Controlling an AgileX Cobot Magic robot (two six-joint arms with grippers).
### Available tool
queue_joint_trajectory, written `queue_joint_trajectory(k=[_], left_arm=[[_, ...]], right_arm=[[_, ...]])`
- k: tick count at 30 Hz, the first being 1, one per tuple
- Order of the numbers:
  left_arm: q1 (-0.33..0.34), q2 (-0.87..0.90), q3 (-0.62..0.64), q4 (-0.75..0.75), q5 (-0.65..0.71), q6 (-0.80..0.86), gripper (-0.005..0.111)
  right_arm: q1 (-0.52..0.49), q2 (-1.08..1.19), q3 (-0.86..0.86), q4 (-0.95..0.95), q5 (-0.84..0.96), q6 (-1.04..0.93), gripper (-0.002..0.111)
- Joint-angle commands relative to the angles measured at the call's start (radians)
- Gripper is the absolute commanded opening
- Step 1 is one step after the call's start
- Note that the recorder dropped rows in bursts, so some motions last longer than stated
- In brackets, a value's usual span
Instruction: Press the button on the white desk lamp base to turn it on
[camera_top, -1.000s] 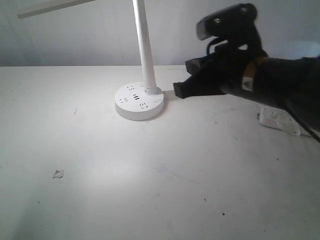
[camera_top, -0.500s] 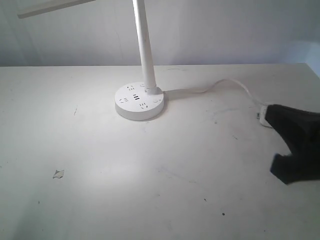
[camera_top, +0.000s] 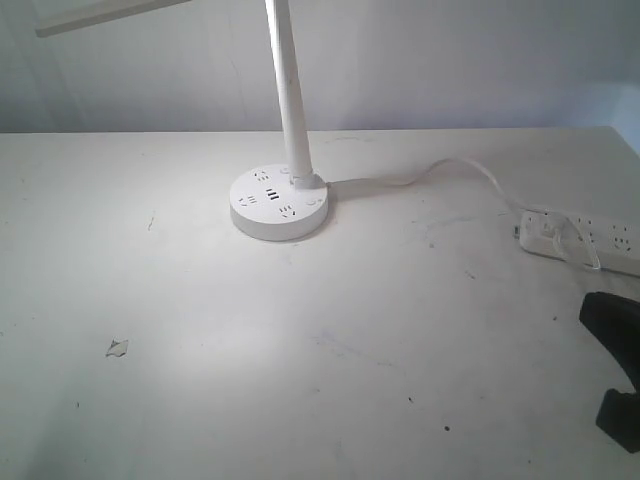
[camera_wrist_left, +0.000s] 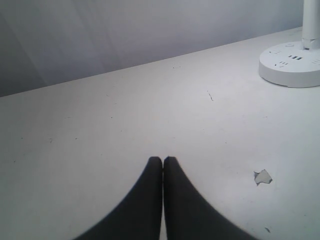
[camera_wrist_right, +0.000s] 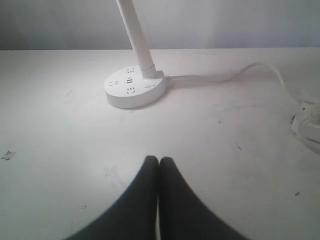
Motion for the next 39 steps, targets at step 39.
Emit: queue_joint_trajectory(k=[39], left_arm=[[0.002, -0.004, 0.003, -0.006, -0.004, -0.003, 0.0]], right_arm=[[-0.549, -0.412, 0.006, -0.004, 0.364, -0.083, 0.0]])
